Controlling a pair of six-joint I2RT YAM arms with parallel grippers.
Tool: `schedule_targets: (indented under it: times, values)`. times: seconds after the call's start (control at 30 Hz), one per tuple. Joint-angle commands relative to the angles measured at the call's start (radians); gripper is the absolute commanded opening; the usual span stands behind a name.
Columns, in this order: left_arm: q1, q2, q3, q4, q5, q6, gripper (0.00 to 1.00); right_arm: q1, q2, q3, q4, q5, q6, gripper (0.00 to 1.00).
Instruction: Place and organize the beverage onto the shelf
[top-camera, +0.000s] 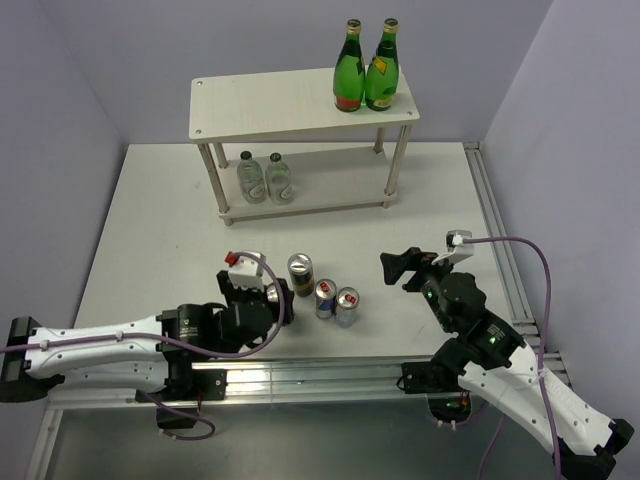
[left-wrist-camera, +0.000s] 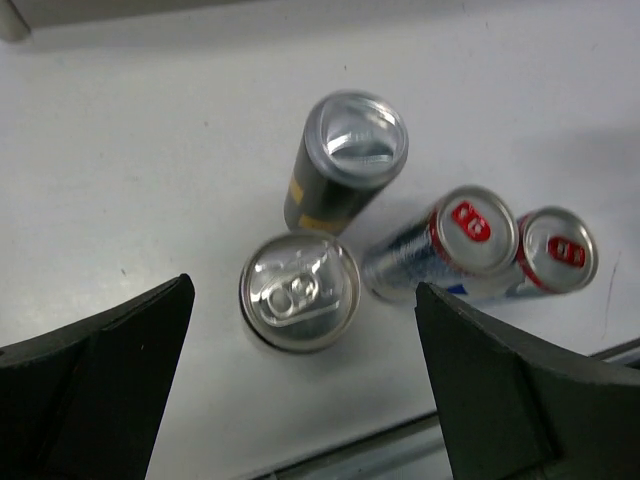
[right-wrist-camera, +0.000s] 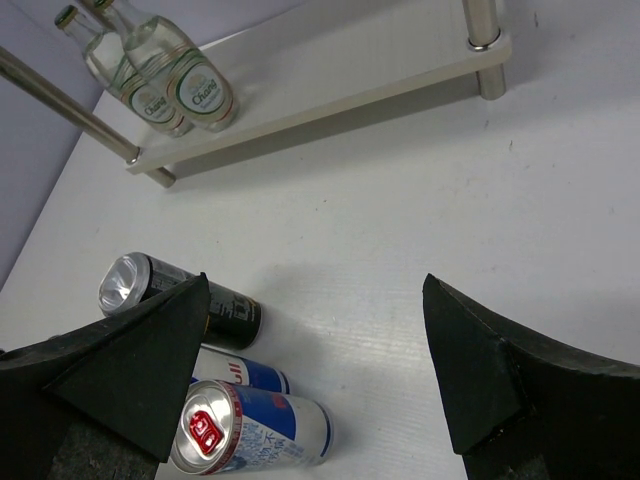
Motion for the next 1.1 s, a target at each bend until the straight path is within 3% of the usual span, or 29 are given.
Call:
schedule_targets:
  times: [0.0, 0.23, 0.6, 0.7, 0.83, 0.87, 1.07]
  values:
    - [-0.084, -0.002, -0.024, -0.120, -0.089, -0.223, 0.99, 0.004, 0.002, -0.003, 0.030, 0.006, -0.010, 0.93]
    - [-0.206, 0.177, -0.033, -0.175, -0.167, -0.449, 0.99, 0.004, 0.001, -0.004, 0.032, 0.006, -0.010, 0.93]
    - [-0.200, 0.475, -0.018, -0.250, -0.341, -0.668, 0.99, 0.004, -0.003, -0.006, 0.027, 0.008, -0.007, 0.93]
    - [-0.184, 0.506, 0.010, -0.238, -0.364, -0.645, 0.99, 0.004, -0.001, -0.004, 0.025, 0.009, -0.007, 0.93]
    - [-0.144, 0.506, -0.033, -0.077, -0.347, -0.506, 0.99, 0.004, -0.001, -0.004, 0.028, 0.006, -0.007, 0.93]
    - [-0.131, 0.500, -0.048, 0.034, -0.327, -0.413, 0.99, 0.006, -0.003, -0.004, 0.027, 0.006, -0.008, 0.93]
    - [-0.075, 0.469, -0.145, 0.260, -0.278, -0.265, 0.98, 0.004, -0.001, -0.004, 0.030, 0.005, -0.008, 0.93]
